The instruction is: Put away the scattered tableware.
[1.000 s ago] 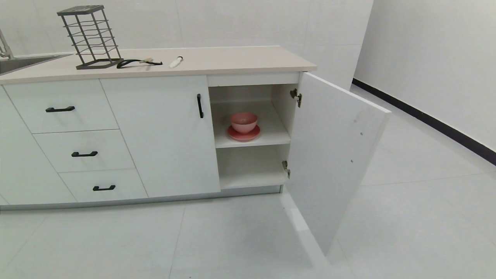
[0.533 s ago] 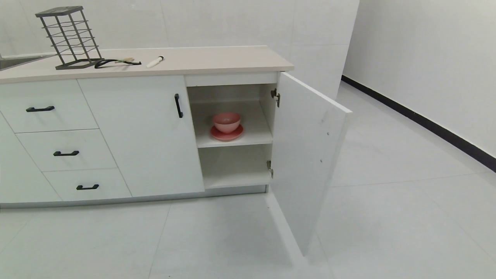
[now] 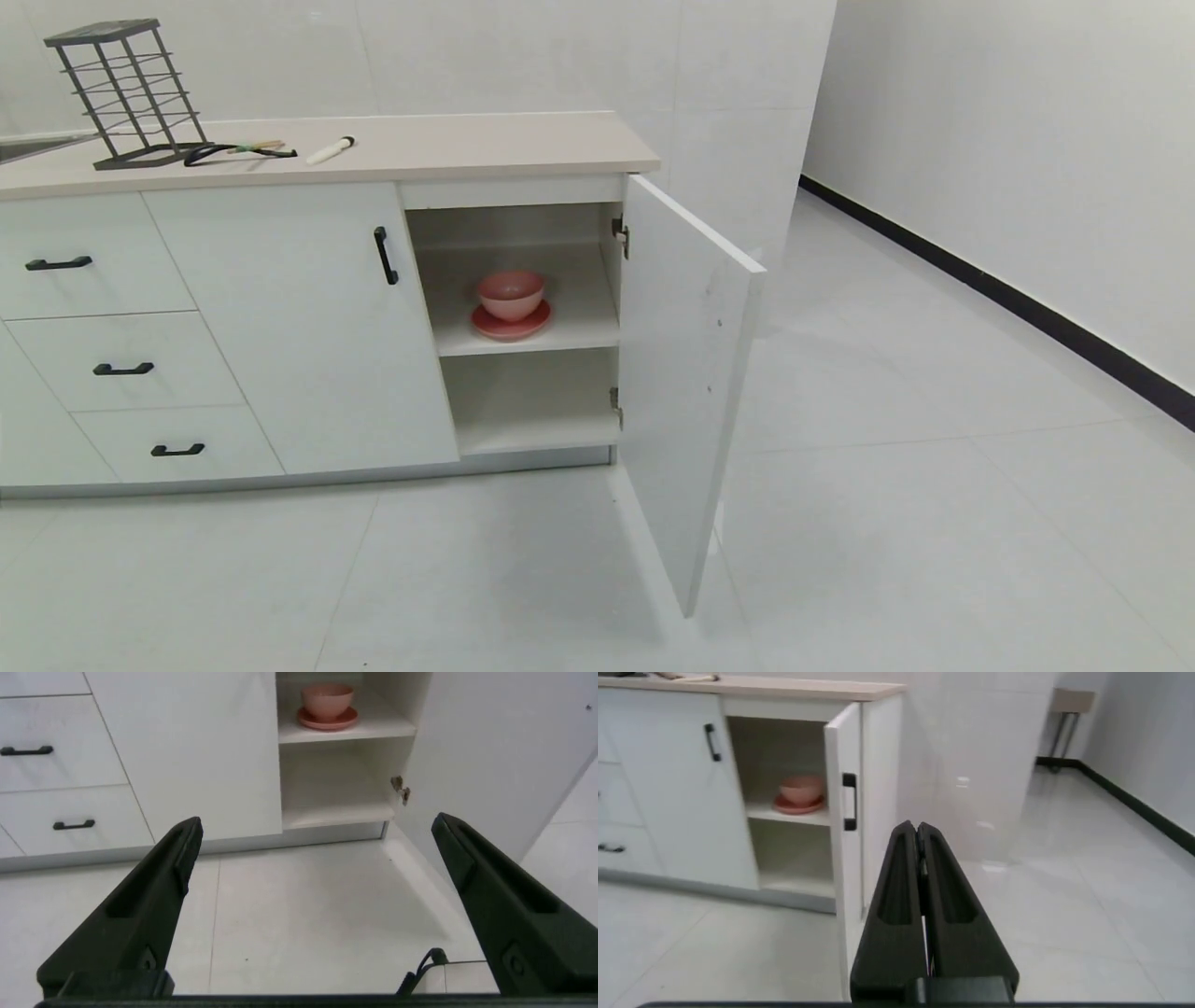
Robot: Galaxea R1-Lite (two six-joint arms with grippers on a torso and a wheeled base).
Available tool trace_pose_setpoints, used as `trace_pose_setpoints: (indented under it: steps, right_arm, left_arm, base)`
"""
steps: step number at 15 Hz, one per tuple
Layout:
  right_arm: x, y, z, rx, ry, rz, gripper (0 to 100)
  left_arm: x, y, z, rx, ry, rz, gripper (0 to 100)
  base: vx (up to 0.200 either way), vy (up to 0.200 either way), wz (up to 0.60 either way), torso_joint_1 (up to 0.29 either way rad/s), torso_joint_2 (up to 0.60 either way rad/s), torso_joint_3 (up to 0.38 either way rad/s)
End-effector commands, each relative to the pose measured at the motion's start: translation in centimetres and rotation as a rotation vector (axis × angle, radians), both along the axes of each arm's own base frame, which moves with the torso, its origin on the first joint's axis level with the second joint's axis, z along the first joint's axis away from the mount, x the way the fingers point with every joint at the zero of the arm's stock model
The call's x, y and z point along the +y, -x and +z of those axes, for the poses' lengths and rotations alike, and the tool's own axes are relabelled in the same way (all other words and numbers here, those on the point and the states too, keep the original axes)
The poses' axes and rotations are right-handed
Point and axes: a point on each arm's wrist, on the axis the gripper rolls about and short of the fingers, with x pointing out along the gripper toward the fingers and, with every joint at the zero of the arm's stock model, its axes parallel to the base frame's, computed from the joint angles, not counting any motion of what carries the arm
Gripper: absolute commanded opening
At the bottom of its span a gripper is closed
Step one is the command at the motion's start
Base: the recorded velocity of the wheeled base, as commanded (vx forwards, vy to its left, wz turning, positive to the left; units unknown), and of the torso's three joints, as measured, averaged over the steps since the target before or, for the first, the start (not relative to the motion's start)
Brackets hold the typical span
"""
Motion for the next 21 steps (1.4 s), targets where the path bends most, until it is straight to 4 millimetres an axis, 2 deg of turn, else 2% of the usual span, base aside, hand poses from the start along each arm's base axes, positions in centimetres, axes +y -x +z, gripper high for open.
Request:
trace_pose_setpoints:
  steps: [1,2,3,4,6,9,11,14,16,21]
  right_arm:
    - [3.0,-11.2,1.4,0.169,0.058,0.218,0]
    - [3.4,-13.2,0.7,0.195,0.061,0.224,0]
    - [3.7,-14.2,0.3,0.206,0.063,0.226,0]
    - [4.2,-16.4,-0.7,0.224,0.064,0.224,0]
    - [4.9,-19.7,-2.9,0.241,0.066,0.245,0]
    - [5.5,-22.1,-4.6,0.238,0.067,0.291,0]
    - [5.8,-25.3,-5.7,0.211,0.062,0.278,0]
    - [6.1,-28.1,-7.2,0.138,0.054,0.272,0]
    - [6.4,-29.2,-7.7,0.088,0.056,0.314,0]
    - [7.4,-32.1,-7.7,0.028,0.053,0.335,0]
  left_arm:
    - [0.0,0.0,0.0,-0.001,0.001,0.0,100]
    - [0.0,0.0,0.0,0.001,0.001,0.001,100]
    - [0.0,0.0,0.0,0.001,0.001,0.0,100]
    - [0.0,0.0,0.0,-0.001,0.001,0.0,100]
    - [0.0,0.0,0.0,-0.001,0.001,0.001,100]
    - [0.0,0.0,0.0,-0.001,0.001,0.001,100]
    - [0.0,0.0,0.0,-0.001,0.002,0.001,100]
    - [0.0,0.0,0.0,0.001,0.001,0.001,100]
    - [0.0,0.0,0.0,0.001,0.001,0.001,100]
    - [0.0,0.0,0.0,0.001,0.001,0.003,100]
  base:
    - [0.0,0.0,0.0,0.0,0.0,0.0]
    - [0.0,0.0,0.0,0.0,0.0,0.0]
    - [0.2,0.0,0.0,0.002,0.0,-0.007]
    - [0.2,0.0,0.0,0.002,0.0,0.002]
    - [0.1,0.0,0.0,-0.001,0.0,0.004]
    - [0.0,0.0,0.0,0.0,0.0,0.0]
    - [0.0,0.0,0.0,0.0,0.0,0.0]
    - [0.0,0.0,0.0,0.0,0.0,0.0]
    - [0.0,0.0,0.0,0.0,0.0,0.0]
    - [0.0,0.0,0.0,0.0,0.0,0.0]
